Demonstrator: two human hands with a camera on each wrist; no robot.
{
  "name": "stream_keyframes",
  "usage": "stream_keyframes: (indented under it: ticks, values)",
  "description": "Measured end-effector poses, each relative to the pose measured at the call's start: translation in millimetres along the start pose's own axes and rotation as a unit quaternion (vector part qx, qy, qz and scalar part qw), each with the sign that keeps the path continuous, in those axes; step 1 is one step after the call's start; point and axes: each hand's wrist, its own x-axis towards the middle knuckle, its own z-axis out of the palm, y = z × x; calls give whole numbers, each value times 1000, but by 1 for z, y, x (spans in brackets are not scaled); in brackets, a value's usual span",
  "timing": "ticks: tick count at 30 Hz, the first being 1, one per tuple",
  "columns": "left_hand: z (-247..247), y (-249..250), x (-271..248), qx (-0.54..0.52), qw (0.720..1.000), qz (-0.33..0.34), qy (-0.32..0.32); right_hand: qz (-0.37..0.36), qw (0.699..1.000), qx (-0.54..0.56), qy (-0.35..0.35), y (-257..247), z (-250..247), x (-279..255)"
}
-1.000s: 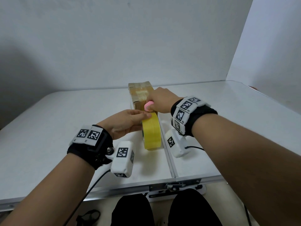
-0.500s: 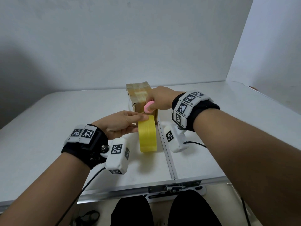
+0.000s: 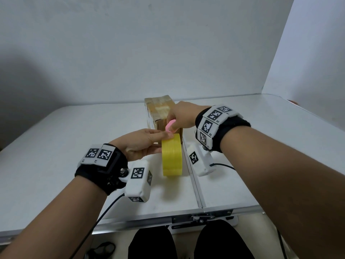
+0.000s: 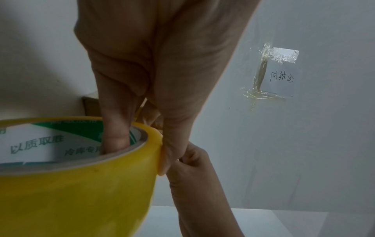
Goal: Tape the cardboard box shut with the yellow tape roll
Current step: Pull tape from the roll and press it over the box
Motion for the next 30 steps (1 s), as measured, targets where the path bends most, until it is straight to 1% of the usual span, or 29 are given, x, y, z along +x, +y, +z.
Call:
stream_keyframes:
  ticks: [8,12,17,25,30]
  values:
    - [-2,0,4,1,1000,-4,-2,8,999,-33,-8,-6,1,-1]
    - [-2,0,3,-1,1000,-9,-2,-7,998,-58,-13,-9,-1,-1]
    - [-3,1,4,8,1000,-5,-12,-5,998,-54,-29,-7,-3,-1]
    - [-7,3,2,24,999,-8,-22,13,993,-108,-41,-12,-5,-3]
    - [-8,4,0,26,999,-7,-24,22,993,-103,-54,-13,-9,-4]
